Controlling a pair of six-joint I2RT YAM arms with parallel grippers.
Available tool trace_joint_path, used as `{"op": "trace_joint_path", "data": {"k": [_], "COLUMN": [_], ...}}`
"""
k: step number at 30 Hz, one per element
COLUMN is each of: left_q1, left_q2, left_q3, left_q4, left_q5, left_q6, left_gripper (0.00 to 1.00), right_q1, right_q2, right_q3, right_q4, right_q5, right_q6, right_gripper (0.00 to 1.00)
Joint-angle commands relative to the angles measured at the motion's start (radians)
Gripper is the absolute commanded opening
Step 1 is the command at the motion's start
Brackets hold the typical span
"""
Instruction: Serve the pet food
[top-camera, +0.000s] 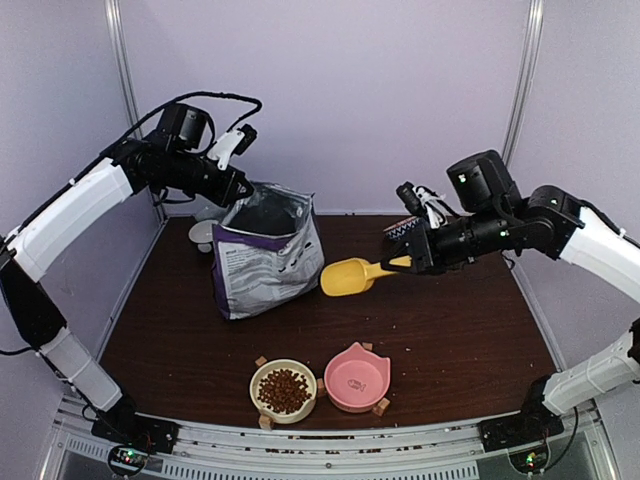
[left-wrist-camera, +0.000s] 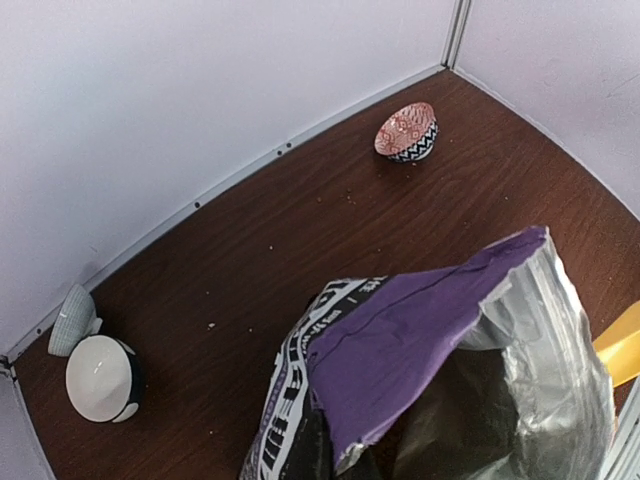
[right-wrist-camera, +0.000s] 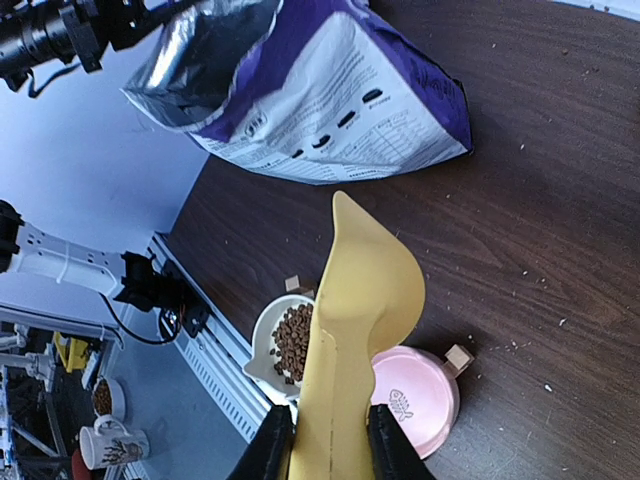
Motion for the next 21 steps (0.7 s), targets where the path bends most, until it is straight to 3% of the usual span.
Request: {"op": "trace_joint_path", "data": {"k": [1,6,13,21], "left_q1": [0.001,-0.079,-0.221,-0.270], "left_q2": [-0.018,-0.060,-0.132,-0.167], "left_q3": [0.138,0.002,-0.273,-0.383], "left_q4": [0.207,0.217,0.290,0.369], "left_q5": [0.080,0.101,0.000,-0.093], "left_q6": [0.010,0.068,0.003,-0.113], "left_gripper": [0.00,0.00,0.00,0.00], "right_q1": [-0.066,-0.075,-0.032,0.028], "right_q2": [-0.079,-0.107,-0.053,0.009], "right_q3": [0.044,0.117,0.094,0.074], "right_q4": [0.053,0.095,0.161,0.119], "right_q5": [-0.052,-0.084,-0.017,0.072], "right_q6": [-0.004,-0.006,-0.035,-0.069], "right_gripper": [0.15,0.16,0.16,0.16]}}
